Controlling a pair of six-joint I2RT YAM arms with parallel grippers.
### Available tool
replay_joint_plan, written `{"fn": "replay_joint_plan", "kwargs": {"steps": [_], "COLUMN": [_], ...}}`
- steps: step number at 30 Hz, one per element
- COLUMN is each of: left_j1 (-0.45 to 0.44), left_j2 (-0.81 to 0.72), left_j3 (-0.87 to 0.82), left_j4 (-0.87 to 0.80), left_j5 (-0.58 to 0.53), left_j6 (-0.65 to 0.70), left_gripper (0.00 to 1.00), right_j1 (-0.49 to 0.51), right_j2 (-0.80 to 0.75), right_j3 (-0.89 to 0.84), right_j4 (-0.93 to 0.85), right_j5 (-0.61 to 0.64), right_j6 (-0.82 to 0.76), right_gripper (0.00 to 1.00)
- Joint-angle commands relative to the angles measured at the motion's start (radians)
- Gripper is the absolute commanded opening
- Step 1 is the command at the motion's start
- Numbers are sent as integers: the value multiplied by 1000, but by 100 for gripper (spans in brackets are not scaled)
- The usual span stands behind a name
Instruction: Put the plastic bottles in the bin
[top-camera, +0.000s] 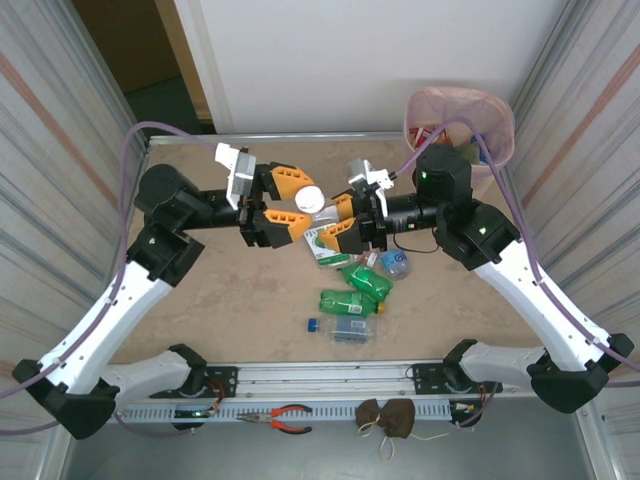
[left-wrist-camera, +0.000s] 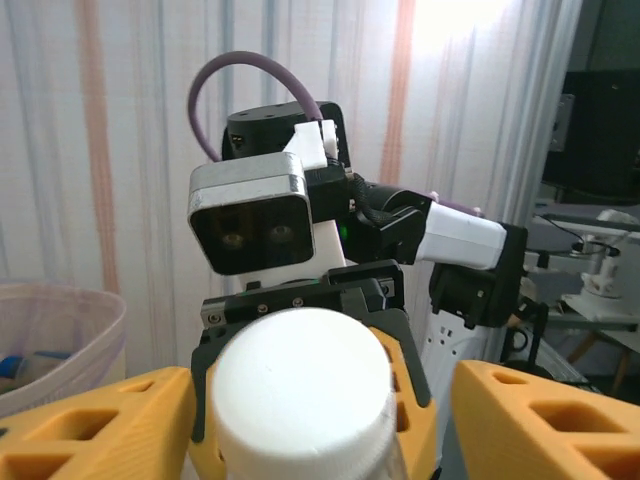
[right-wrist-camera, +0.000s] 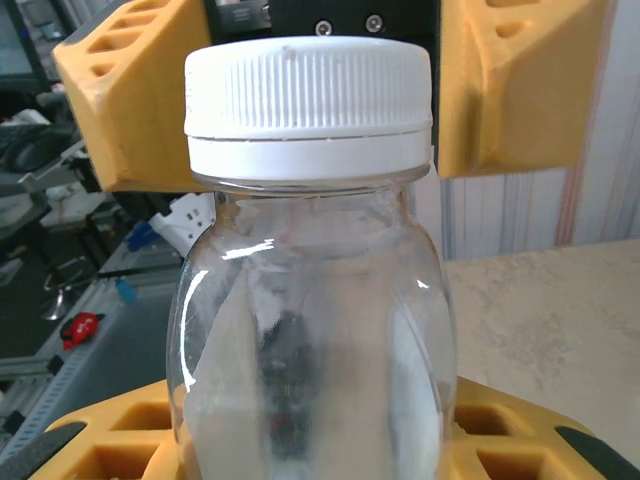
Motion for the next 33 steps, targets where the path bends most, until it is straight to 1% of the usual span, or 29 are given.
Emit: {"fn": "replay_joint_plan", "kwargs": {"steps": [1, 3, 5, 8, 12, 15, 18, 19, 22, 23, 27, 33], "left_j1": [6, 11, 16, 17, 20, 20, 20, 20, 19, 19, 20, 21], "left_j2": [-68, -100, -133, -176, -206, -214, -217, -216, -212, -211, -206, -197], "left_j3": [-28, -49, -71, -103, -129, -139, -147, -147, -152, -152, -152, -158], "left_j4": [-80, -98, -120, -138, -141, -142, -142, -142, -143, -144, -151, -153], "left_j5": [-120, -165, -216, -275, -285, -284, -284, -284, -284, -284, -284, -289], "left_j6": [81, 91, 100, 109, 102, 98, 95, 94, 93, 93, 95, 100], "left_gripper": [73, 76, 76, 77, 77, 77, 77, 77, 77, 77, 77, 77], "right_j1": [-50, -97, -158, -283, -467, -596, -694, -718, -779, -794, -838, -843], "right_j2": [-25, -30, -31, -30, 15, 80, 158, 184, 281, 309, 456, 682], "right_j3": [43, 56, 77, 106, 172, 240, 312, 332, 409, 468, 603, 855], "right_j4": [-25, -38, -59, -75, -110, -159, -210, -226, -312, -349, -505, -787], "right_j5": [47, 59, 80, 131, 240, 314, 340, 343, 393, 415, 494, 628], "right_j6": [-7, 2, 10, 46, 126, 195, 247, 260, 287, 286, 259, 165], "right_gripper": [35, 35, 36, 36, 35, 31, 31, 33, 33, 33, 33, 33]}}
